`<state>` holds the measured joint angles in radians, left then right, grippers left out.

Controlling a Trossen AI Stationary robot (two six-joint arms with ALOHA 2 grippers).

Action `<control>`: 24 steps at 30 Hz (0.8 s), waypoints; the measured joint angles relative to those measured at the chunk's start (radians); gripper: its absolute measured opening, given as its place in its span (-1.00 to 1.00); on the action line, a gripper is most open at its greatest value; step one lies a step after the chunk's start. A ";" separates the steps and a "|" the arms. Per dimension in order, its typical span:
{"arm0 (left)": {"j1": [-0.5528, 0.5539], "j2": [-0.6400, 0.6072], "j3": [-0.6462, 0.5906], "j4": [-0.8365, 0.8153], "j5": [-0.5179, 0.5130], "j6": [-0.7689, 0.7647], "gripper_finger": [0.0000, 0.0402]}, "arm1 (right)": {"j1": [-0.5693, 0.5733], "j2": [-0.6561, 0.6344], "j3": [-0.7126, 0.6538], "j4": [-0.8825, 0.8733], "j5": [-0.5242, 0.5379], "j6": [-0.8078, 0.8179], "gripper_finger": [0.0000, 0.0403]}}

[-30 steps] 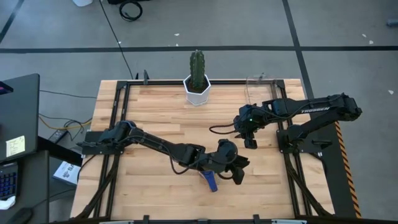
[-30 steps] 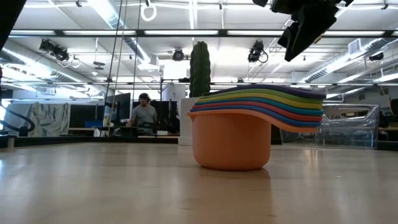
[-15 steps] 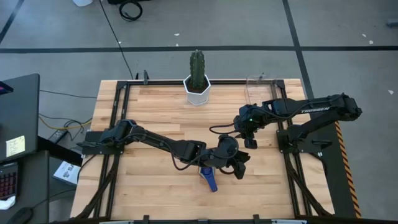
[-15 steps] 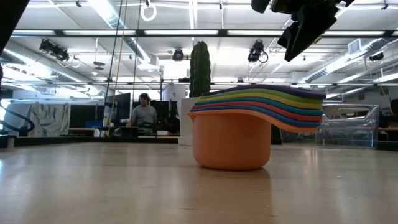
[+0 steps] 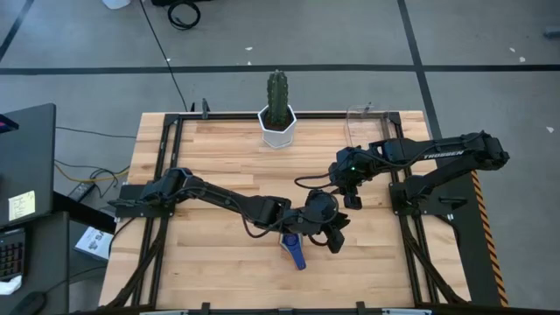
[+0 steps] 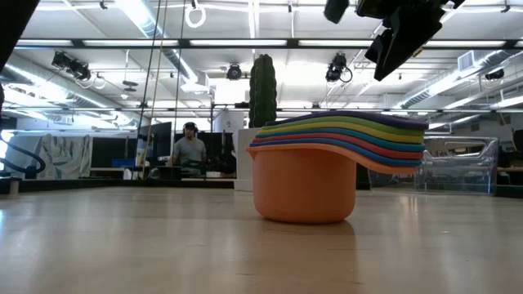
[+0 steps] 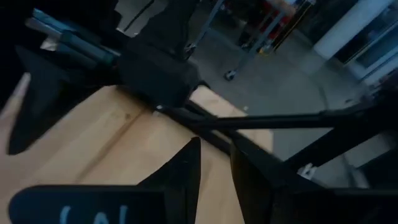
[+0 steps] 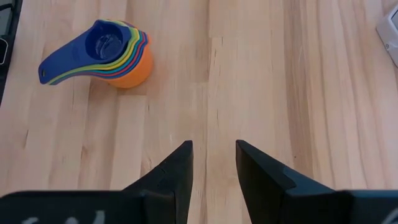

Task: Nest measuring cups in basket
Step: Put the stacked measuring cups into the transparent bin

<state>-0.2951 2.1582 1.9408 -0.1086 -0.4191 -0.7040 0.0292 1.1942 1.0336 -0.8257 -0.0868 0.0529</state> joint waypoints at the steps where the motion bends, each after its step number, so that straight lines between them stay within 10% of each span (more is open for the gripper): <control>1: 0.000 -0.005 0.000 -0.018 -0.003 0.008 -0.54 | 0.000 0.000 0.000 0.000 0.000 0.004 -0.38; 8: -0.021 -0.112 0.000 -0.220 -0.052 0.099 -0.54 | 0.000 0.000 0.000 -0.021 0.000 0.008 -0.38; 15: -0.091 -0.218 0.001 -0.486 -0.328 0.202 -0.54 | 0.000 -0.001 0.000 -0.027 0.000 0.008 -0.38; 20: -0.131 -0.238 0.000 -0.885 -0.627 -0.045 -0.54 | 0.000 -0.001 0.000 -0.023 0.000 0.008 -0.38; 24: -0.139 -0.245 0.000 -1.216 -0.667 -0.297 -0.54 | 0.000 0.000 0.000 -0.022 0.000 0.009 -0.38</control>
<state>-0.4341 1.9129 1.9408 -1.3241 -1.0858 -1.0010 0.0292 1.1938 1.0336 -0.8482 -0.0864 0.0616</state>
